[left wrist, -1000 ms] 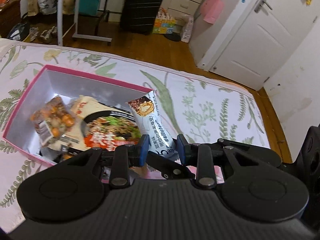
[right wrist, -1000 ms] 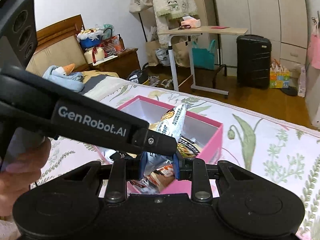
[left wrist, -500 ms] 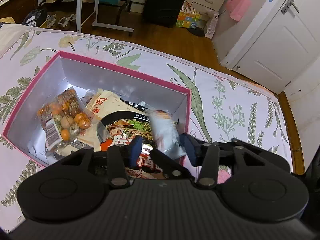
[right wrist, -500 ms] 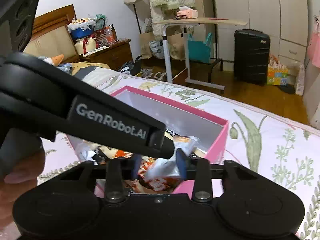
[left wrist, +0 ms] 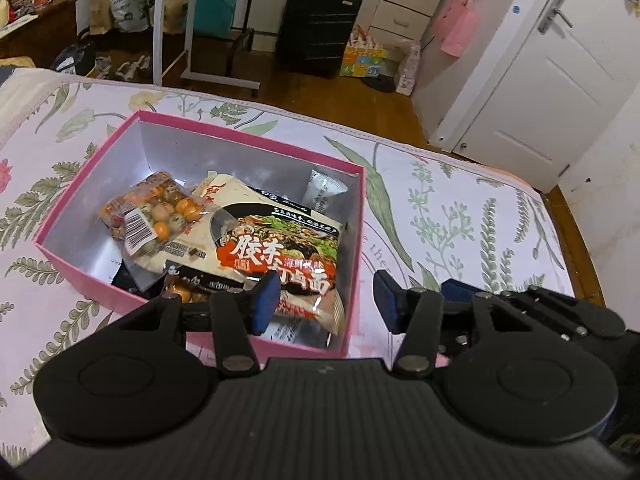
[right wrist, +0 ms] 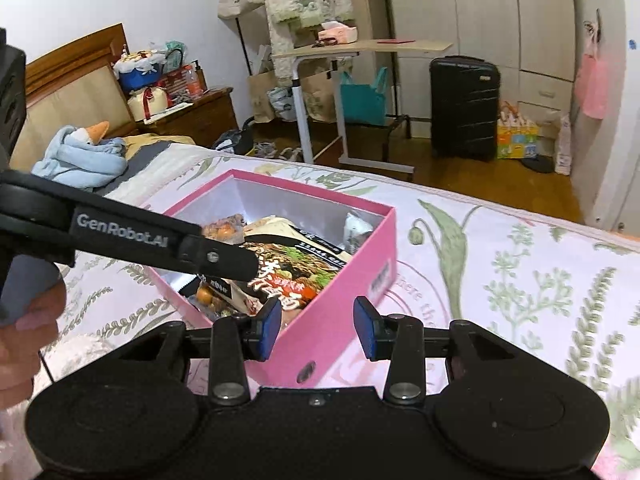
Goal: Organize snacks
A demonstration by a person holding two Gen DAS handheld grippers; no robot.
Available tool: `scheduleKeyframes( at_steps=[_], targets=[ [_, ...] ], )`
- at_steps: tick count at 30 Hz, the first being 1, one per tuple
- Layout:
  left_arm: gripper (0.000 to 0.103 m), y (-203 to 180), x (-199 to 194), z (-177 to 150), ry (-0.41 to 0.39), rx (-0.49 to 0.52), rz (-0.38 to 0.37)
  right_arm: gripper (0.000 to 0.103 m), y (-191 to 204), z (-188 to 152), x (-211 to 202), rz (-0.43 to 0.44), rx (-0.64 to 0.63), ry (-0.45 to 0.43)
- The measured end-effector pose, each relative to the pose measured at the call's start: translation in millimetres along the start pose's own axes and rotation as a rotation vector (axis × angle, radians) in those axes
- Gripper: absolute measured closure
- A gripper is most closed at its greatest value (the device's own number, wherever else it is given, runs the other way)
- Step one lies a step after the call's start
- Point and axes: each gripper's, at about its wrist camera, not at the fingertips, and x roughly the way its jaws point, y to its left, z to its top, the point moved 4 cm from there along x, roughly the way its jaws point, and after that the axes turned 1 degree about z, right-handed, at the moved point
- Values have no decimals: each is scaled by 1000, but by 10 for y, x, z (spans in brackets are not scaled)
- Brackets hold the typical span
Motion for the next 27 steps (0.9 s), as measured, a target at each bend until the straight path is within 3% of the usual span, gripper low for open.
scheduleKeyframes(
  at_steps=[16,27],
  targets=[
    [46,-330,-899,-249,-62,147,-60,55,-96,-75,-1005,-186,78,-58],
    [42,-542,-1047,-601,-39,236,-38,52,-116,-399,-1352,-281,151,-30]
  ],
)
